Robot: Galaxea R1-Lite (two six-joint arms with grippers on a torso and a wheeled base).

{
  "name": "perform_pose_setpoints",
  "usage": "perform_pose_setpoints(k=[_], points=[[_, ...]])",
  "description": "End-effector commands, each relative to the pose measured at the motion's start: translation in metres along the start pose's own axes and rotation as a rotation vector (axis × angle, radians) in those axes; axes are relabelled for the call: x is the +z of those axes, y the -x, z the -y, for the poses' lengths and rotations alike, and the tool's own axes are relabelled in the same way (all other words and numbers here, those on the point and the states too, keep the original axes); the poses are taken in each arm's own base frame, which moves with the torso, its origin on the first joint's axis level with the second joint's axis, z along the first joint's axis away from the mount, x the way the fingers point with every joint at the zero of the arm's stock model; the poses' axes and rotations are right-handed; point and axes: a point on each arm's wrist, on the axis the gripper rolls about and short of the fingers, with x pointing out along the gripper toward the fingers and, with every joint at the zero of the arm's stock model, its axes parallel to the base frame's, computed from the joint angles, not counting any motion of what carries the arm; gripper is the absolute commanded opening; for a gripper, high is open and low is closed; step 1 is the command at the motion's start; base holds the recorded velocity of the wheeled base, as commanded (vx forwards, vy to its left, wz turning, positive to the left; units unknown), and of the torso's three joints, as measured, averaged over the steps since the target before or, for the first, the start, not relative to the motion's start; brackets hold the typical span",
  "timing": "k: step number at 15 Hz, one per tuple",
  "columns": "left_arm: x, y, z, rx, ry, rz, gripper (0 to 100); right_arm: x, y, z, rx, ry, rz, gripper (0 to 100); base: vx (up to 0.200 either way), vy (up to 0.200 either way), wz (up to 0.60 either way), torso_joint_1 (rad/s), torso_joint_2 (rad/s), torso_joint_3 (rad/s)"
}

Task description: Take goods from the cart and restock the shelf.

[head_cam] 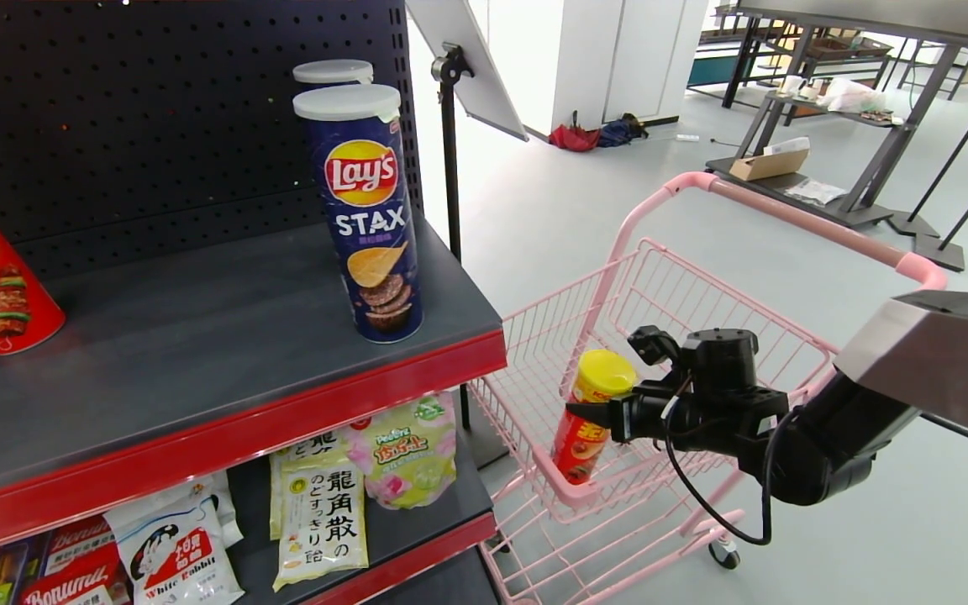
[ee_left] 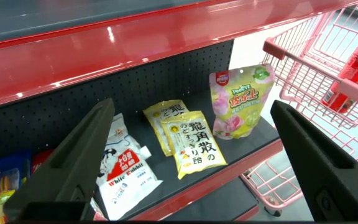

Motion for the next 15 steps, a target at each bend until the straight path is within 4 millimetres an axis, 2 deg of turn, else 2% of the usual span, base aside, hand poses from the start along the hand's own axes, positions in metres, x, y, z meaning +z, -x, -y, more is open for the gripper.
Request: perform_pose_setpoints(k=[1,4,5,6,8,9,10,11,13,14,15], points=[[0.000,0.000,0.000,0.002,0.001,-0.001,100,-0.002,-0.002,-0.002,0.009,0.004,-0.003,0,0.000,0.000,0.00,0.000,0.00,0.000],[0.000,0.000,0.000,0.002,0.001,-0.001,100,0.009,0.002,-0.003,-0.017,0.035,0.065,0,0.000,0.000,0.00,0.000,0.00,0.000],[0.000,0.000,0.000,0.002,0.001,-0.001,100,0.037,0.015,-0.008,-0.041,0.065,0.157,0,0.000,0.000,0.00,0.000,0.00,0.000],[0.000,0.000,0.000,0.001,0.001,-0.001,100,0.057,0.027,-0.010,-0.048,0.081,0.204,0,0.000,0.000,0.00,0.000,0.00,0.000],[0.000,0.000,0.000,0.001,0.003,-0.001,100,0.102,0.064,-0.021,-0.073,0.102,0.266,0,0.000,0.000,0.00,0.000,0.00,0.000],[0.000,0.000,0.000,0.001,0.003,-0.001,100,0.128,0.093,-0.028,-0.112,0.121,0.301,0,0.000,0.000,0.00,0.000,0.00,0.000],[0.000,0.000,0.000,0.002,0.003,-0.001,100,0.140,0.113,-0.032,-0.139,0.142,0.320,0,0.000,0.000,0.00,0.000,0.00,0.000],[0.000,0.000,0.000,0.001,0.003,-0.001,100,0.153,0.151,-0.041,-0.201,0.187,0.343,0,0.000,0.000,0.00,0.000,0.00,0.000],[0.000,0.000,0.000,0.002,0.003,-0.001,100,0.147,0.204,-0.064,-0.342,0.198,0.379,0,0.000,0.000,0.00,0.000,0.00,0.000],[0.000,0.000,0.000,0.001,0.003,-0.001,100,0.130,0.235,-0.077,-0.438,0.189,0.405,0,0.000,0.000,0.00,0.000,0.00,0.000],[0.000,0.000,0.000,0.001,0.003,0.001,100,0.088,0.275,-0.096,-0.507,0.197,0.403,0,0.000,0.000,0.00,0.000,0.00,0.000]])
